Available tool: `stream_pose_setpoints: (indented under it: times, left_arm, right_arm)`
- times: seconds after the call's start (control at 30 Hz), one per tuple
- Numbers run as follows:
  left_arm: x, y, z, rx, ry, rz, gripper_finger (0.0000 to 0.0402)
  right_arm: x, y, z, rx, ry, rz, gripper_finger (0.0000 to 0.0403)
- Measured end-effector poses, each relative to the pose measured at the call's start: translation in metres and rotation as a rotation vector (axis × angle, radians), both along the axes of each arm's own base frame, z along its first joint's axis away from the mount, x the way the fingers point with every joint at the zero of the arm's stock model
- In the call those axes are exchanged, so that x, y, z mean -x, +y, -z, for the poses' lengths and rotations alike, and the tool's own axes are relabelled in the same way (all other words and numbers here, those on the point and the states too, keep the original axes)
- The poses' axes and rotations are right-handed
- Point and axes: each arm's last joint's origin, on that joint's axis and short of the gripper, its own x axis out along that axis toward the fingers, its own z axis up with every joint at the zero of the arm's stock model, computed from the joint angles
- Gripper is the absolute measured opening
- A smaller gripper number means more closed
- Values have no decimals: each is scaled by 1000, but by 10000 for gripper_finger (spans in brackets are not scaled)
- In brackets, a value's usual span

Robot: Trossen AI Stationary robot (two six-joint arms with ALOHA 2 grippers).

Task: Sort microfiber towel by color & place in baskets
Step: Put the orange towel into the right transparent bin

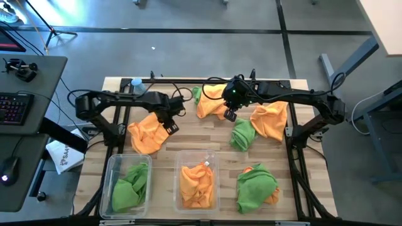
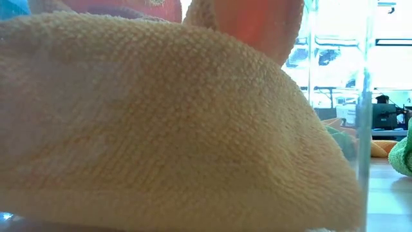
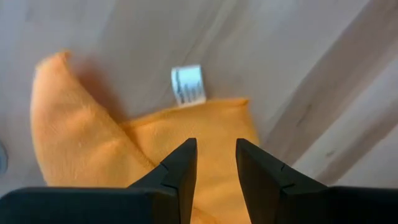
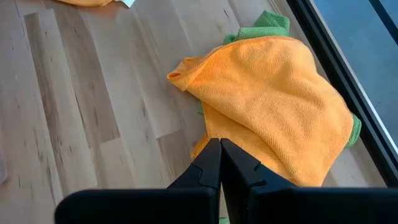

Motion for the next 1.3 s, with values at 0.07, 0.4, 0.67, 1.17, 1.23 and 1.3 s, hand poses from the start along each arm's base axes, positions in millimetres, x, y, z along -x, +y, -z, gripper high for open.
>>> stream_pose_setpoints:
  times: [0.07,0.4,0.67,1.17,1.23,1.3]
  left_arm:
    - [-2,0,8,12,37,0,101]
    - [-13,3,47,49,150,-40,101]
    - [-20,-10,56,15,168,-9,43]
    - [5,-13,-110,-309,-338,-98,1]
    - [12,-14,-137,-364,-428,-120,1]
    - [20,-14,-163,-418,-508,-128,0]
  right_arm:
    - [0,0,0,0,0,0,0]
    - [0,1,0,-30,-8,-22,0]
    - [0,1,0,-38,-8,-18,0]
    - [-1,1,0,-46,-22,-8,0]
    - [-3,0,-3,-41,-59,1,0]
    - [-7,-1,-6,-25,-105,-2,0]
